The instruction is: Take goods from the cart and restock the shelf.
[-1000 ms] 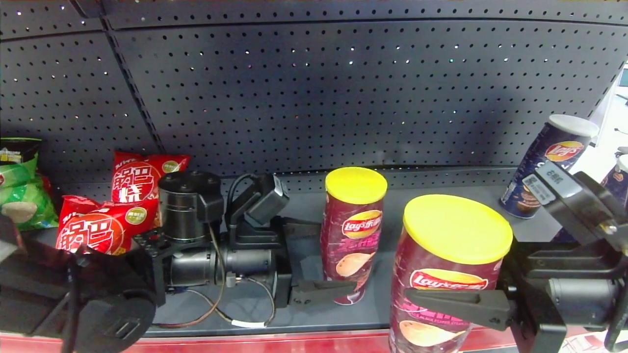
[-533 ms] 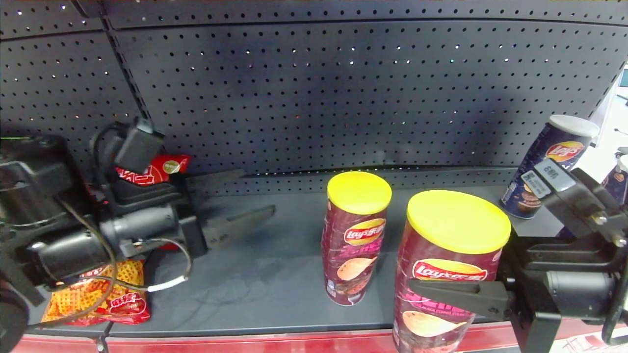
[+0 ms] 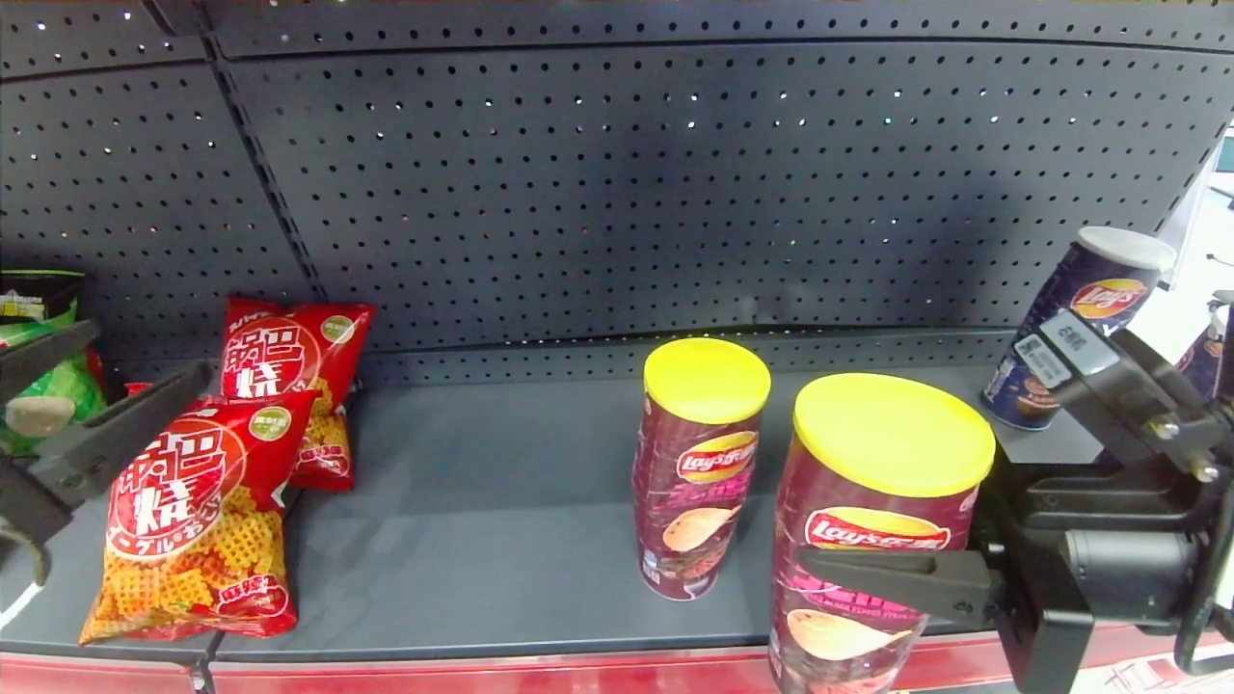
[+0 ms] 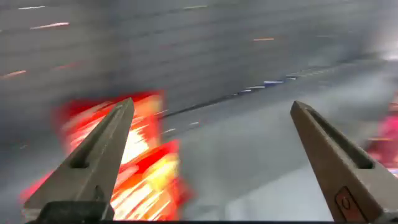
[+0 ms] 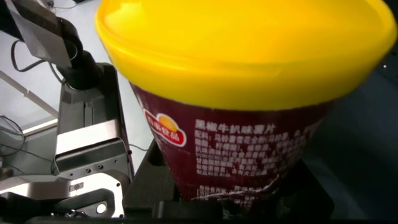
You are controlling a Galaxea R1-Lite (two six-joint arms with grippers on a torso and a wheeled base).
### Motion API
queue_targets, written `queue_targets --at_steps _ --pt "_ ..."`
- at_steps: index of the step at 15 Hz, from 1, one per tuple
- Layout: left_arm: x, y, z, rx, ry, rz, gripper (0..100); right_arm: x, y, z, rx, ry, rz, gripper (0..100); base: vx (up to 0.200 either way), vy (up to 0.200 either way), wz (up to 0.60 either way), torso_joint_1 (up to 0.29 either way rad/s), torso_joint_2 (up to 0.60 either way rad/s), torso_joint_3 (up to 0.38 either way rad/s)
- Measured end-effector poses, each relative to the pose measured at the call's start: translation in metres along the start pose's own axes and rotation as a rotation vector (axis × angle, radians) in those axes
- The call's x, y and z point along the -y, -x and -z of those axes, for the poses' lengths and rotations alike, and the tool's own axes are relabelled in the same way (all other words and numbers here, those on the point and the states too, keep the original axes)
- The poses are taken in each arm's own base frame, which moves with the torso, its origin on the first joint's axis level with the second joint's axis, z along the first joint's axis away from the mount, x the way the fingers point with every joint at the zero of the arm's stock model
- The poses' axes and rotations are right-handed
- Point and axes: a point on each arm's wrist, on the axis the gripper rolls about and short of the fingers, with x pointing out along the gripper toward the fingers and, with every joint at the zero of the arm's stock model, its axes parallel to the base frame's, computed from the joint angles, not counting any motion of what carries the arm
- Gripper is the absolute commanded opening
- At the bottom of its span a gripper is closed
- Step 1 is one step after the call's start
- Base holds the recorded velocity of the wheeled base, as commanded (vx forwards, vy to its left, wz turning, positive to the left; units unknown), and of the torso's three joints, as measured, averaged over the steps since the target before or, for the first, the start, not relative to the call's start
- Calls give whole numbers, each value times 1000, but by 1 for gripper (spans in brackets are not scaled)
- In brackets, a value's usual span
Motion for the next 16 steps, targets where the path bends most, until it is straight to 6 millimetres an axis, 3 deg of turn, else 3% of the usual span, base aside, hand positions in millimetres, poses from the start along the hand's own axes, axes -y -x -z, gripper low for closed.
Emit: queue_targets --at_steps 3,5,12,14,16 --pt "16 52 27 -4 -38 -142 100 0 0 0 1 0 -1 0 0 0 0 0 0 0" --pt "32 74 46 -16 -37 -165 100 0 0 0 2 1 -1 0 0 0 0 0 0 0" --pt "77 127 104 -179 84 -221 100 -2 4 -3 16 11 3 0 0 0 0 0 0 0" --pt "80 132 106 -139 41 -305 100 -4 7 -4 25 15 7 0 0 0 0 0 0 0" --pt "77 136 110 -126 13 -542 100 -6 11 -5 34 20 10 0 0 0 0 0 0 0"
